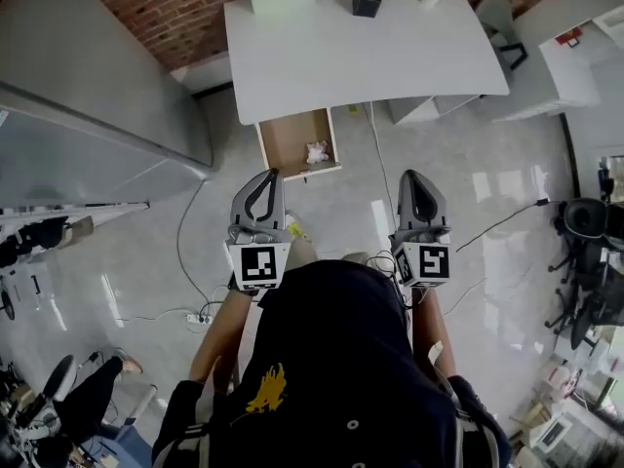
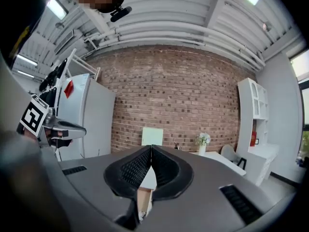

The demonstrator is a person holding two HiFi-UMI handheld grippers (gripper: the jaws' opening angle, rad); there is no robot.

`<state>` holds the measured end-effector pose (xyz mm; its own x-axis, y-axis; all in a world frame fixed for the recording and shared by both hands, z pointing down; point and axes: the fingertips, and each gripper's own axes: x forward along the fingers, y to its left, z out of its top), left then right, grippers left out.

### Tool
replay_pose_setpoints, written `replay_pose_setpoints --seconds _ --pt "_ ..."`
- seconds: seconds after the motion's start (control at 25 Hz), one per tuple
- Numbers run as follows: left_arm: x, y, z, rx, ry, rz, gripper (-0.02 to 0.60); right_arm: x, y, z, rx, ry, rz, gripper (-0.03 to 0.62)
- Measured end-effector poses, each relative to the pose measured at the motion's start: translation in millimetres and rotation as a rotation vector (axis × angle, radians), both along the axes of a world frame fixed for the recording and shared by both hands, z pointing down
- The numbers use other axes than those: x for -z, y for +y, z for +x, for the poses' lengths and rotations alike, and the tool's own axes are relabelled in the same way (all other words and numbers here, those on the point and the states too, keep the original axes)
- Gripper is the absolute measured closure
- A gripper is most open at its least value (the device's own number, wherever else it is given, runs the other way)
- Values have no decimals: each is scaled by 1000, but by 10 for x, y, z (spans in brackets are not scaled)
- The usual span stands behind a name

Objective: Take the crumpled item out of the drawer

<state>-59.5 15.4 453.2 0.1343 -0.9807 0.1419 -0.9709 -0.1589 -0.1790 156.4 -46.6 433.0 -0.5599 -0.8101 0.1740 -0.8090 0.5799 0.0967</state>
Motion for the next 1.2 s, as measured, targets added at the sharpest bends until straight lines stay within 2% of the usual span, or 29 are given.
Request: replay_pose_setpoints --seconds 0.12,0.2,0.28,0.4,0.6,0.68,0.76,0.88,1.08,1.2 --pt "-29 -368 -185 -37 45 -13 565 141 -167 -190 -27 2 7 566" --pt "-25 -503 -267 -44 71 -14 565 55 -215 -203 -27 48 -26 566" --pt "-52 -601 -384 -21 97 -15 565 -47 -274 -228 -27 90 -74 566" --pt "-221 -723 -505 23 128 -33 565 -92 -456 -341 -15 73 -87 566" --pt "-348 -932 -426 34 69 -39 565 -106 -816 -496 74 63 -79 566" --pt "-259 -960 -417 57 79 -31 565 -87 -913 -578 112 45 -71 566" --pt "-232 -946 -419 78 104 -34 565 -185 -1019 -635 147 68 -103 566" --pt "-248 -983 -391 78 69 -37 565 -287 -1212 -815 221 110 -96 566" --pt "-488 -1063 -359 77 80 -100 565 -524 -1423 -1111 328 133 -124 566" --pt "-753 -1098 -436 87 89 -151 565 -819 -1501 -1277 367 156 -176 566"
